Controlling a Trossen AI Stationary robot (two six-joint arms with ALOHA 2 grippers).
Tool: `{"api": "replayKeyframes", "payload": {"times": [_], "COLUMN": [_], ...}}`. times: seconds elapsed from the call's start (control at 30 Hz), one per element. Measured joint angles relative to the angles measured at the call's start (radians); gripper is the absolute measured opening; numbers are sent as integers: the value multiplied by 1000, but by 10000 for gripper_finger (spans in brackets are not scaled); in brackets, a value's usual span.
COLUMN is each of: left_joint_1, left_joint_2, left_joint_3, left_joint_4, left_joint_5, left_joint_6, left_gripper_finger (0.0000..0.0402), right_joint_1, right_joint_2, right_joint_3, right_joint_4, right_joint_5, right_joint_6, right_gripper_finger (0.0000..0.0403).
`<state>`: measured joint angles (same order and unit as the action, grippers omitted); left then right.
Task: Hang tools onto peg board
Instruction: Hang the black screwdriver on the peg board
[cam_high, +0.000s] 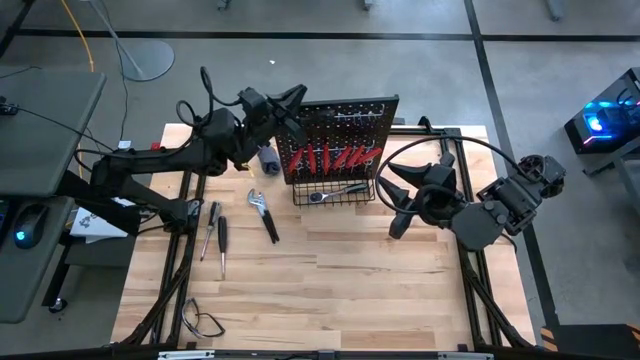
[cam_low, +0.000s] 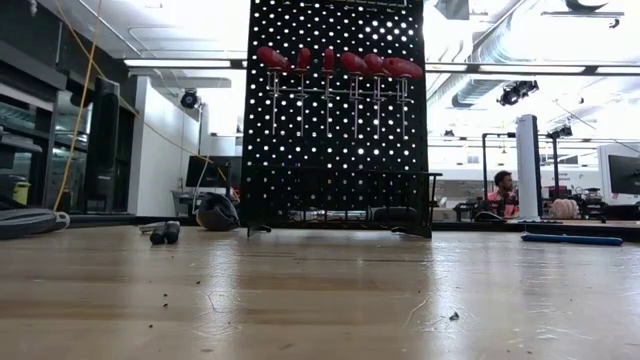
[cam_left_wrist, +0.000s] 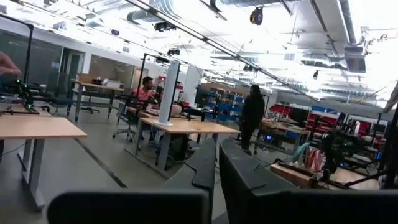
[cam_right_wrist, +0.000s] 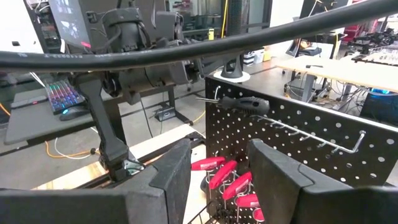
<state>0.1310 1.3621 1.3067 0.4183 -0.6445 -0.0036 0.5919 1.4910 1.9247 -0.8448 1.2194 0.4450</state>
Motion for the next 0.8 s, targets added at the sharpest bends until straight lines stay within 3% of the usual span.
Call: {"api": "replayKeyframes", "payload": {"times": [0.23, 0.43, 0.57, 0.8], "left_joint_1": [0, -16, -38, -46], "left_joint_2": [-3, -71, -158, -254], "left_joint_3": [0, 3, 3, 2], "left_joint_4": [5, 3, -230, -741], "left_joint_5": [2, 38, 27, -80], "left_joint_6": [18, 165, 174, -136], "left_gripper_finger": [3, 1, 0, 0], "right_joint_1": [0, 0, 0, -2], "right_joint_2": [0, 0, 0, 0], "right_joint_3": [0, 0, 0, 0], "right_joint_4": [0, 0, -1, -12], "right_joint_5": [0, 0, -4, -5], "right_joint_6": [0, 0, 0, -6], "right_gripper_finger": [151, 151, 151, 151]}}
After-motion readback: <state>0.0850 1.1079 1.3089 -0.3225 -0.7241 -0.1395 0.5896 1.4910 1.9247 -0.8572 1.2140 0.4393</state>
